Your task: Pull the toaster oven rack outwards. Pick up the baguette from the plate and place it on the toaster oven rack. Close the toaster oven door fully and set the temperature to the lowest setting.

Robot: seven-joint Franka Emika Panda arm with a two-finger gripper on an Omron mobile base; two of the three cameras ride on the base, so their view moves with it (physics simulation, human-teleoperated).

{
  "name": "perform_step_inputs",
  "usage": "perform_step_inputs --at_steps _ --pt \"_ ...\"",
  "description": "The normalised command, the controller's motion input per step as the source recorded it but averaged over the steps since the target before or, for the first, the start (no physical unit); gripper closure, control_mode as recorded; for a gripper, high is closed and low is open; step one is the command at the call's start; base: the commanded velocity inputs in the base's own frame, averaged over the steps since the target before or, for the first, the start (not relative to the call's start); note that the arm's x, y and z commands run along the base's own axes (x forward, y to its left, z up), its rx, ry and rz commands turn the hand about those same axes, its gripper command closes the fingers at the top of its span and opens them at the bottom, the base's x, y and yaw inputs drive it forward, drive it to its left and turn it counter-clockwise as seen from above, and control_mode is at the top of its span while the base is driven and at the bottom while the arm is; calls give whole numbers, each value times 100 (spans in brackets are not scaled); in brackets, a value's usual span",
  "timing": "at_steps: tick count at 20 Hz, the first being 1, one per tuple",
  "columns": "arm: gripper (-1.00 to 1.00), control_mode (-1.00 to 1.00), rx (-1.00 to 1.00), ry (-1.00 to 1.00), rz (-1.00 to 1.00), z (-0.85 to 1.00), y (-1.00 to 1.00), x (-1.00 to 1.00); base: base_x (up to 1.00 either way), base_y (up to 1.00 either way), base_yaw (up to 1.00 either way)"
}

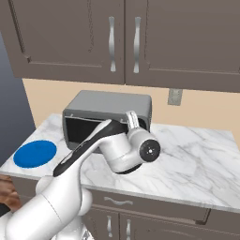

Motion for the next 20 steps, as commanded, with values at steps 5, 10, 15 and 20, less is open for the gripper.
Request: perform_step_inputs --at_steps 5,10,15,20 --pt "-100 -100 3 -3 0 0 0 0 0 0 0" --pt "-100 -100 0 -4 0 -1 0 0 0 0 0" --pt "-100 -100 0 -9 0 -2 0 0 0 0 0" --pt "-100 -100 0 -5 0 -1 3 0 0 0 0"
